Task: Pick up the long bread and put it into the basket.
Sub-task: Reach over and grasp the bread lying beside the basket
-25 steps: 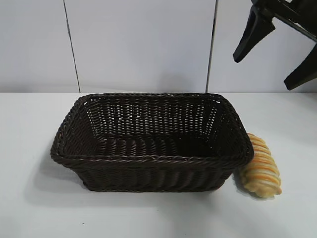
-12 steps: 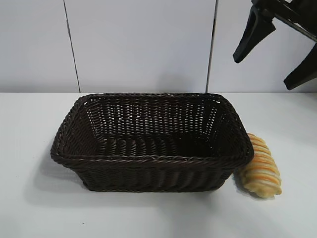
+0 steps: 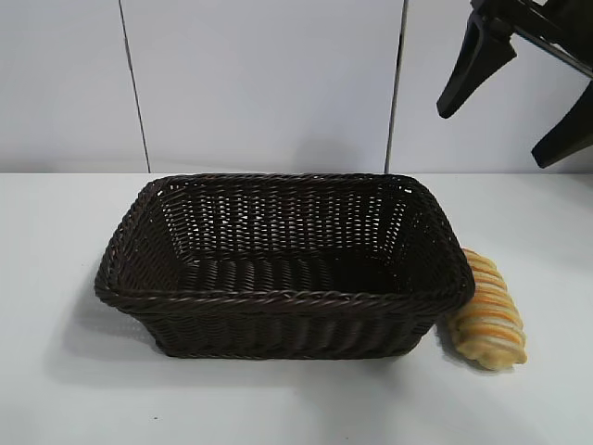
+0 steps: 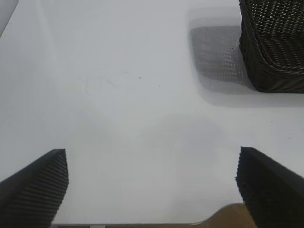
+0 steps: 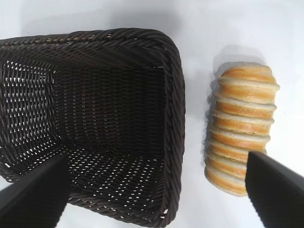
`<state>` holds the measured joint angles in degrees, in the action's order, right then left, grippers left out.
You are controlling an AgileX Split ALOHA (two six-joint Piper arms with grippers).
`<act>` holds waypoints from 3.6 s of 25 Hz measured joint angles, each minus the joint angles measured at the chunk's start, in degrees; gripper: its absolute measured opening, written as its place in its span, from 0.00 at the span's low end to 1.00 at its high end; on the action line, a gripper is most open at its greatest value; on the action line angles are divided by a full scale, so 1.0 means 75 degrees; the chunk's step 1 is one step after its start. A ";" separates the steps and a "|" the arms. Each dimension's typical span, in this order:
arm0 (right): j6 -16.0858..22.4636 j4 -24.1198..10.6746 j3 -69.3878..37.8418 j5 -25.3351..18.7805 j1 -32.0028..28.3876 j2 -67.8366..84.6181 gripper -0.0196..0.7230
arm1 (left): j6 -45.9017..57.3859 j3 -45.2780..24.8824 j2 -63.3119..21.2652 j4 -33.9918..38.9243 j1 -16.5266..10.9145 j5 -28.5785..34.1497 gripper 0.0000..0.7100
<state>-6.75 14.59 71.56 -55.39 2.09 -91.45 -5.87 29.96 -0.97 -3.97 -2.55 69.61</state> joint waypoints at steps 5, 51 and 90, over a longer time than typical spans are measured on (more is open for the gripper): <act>0.0295 -0.1078 -0.0234 0.0187 0.0000 0.0000 0.96 | 0.0000 -0.0049 0.0000 0.0006 0.0031 -0.0092 0.98; 0.0327 0.0806 -0.2016 0.3924 0.0021 -0.1884 0.71 | 0.0022 -0.0290 0.0000 0.0006 0.0066 -0.0650 0.98; 0.0637 0.1409 -0.1992 0.3896 0.0061 -0.2213 0.11 | 0.0022 -0.0290 0.0000 0.0006 0.0066 -0.0650 0.98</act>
<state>-1.97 25.16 56.62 -26.17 2.55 -108.05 -5.70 27.78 -0.97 -3.93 -2.05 64.74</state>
